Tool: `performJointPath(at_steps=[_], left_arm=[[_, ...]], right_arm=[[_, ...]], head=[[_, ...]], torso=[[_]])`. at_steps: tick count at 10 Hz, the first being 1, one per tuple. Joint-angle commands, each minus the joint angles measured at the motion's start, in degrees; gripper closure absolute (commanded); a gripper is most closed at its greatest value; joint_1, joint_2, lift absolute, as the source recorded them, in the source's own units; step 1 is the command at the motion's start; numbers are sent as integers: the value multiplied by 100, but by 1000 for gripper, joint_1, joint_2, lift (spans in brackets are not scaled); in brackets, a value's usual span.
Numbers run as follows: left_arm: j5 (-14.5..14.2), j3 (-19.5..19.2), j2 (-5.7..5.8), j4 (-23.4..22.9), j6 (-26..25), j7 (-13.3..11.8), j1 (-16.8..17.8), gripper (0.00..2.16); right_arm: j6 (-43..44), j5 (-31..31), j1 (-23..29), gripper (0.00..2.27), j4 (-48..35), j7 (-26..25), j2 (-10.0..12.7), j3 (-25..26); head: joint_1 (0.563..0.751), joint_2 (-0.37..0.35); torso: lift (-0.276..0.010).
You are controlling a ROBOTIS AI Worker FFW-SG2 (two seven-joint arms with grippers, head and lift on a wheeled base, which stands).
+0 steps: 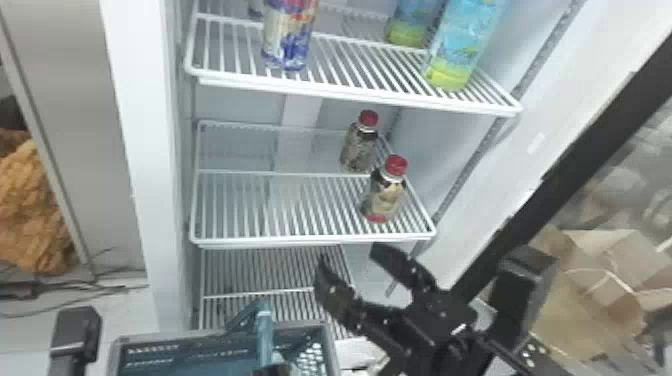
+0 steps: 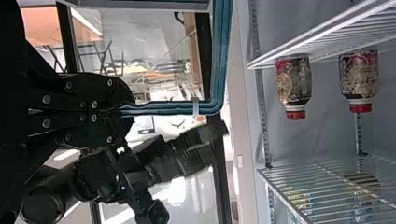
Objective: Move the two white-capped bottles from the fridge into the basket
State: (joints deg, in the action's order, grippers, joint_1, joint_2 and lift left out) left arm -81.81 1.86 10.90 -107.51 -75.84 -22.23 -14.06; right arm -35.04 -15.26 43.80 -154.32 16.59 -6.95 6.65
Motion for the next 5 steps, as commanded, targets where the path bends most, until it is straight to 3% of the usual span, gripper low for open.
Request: performJointPath(at_steps=[1, 3, 5], left_arm=[[0, -3, 0, 0, 5, 0, 0, 1154], [-11, -3, 0, 0, 5, 0, -14, 1154], [0, -3, 0, 0, 5, 0, -14, 1154]], right_arm=[[1296, -153, 190, 286, 209, -165, 19, -82], [2351, -187, 330, 285, 477, -517, 36, -219], [3096, -5, 555, 285, 533, -1211, 36, -436]], head=[[695, -350], [695, -350], [695, -350]], torso=[[-260], [-260], [-260]])
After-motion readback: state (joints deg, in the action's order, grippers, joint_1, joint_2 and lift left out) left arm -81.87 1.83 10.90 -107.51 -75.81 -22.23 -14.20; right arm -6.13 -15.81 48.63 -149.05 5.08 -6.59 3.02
